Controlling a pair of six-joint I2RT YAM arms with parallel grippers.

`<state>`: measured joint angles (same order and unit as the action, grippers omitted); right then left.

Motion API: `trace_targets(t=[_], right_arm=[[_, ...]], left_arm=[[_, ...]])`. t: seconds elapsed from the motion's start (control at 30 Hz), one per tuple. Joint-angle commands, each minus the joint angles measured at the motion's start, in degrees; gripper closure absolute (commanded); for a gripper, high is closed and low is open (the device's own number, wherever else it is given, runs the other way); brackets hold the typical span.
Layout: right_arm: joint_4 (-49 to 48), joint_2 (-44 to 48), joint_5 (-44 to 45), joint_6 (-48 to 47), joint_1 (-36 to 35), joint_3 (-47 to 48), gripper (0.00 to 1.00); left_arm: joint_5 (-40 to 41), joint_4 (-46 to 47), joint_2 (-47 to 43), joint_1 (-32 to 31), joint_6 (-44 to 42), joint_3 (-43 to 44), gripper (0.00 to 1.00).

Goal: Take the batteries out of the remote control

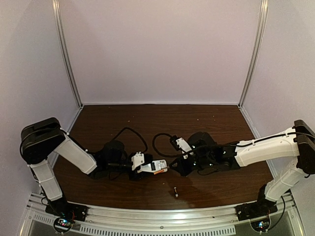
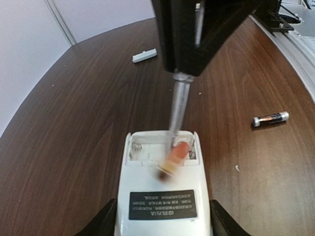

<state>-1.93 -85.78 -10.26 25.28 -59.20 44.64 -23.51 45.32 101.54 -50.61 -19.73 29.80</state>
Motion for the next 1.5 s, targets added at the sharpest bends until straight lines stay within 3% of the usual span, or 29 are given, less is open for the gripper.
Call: trace_targets(t=[0.0,0.77,1.47], right_arm=[[2.9,-1.1,-1.9,-0.3,-0.6,1.0,1.00],[8.7,-2.0,1.5,-3.5,-0.3,6.5,1.00],[17.4,8.0,9.3,-4.8,0.4,7.6,1.00]], left_arm=[[5.4,5.8,1.5,0.6,-1.8,2.5,1.00],[6.1,6.5,3.3,1.7,-2.2,3.2,1.00],[6.4,9.3,0.0,2.4,0.3,0.4,1.00]])
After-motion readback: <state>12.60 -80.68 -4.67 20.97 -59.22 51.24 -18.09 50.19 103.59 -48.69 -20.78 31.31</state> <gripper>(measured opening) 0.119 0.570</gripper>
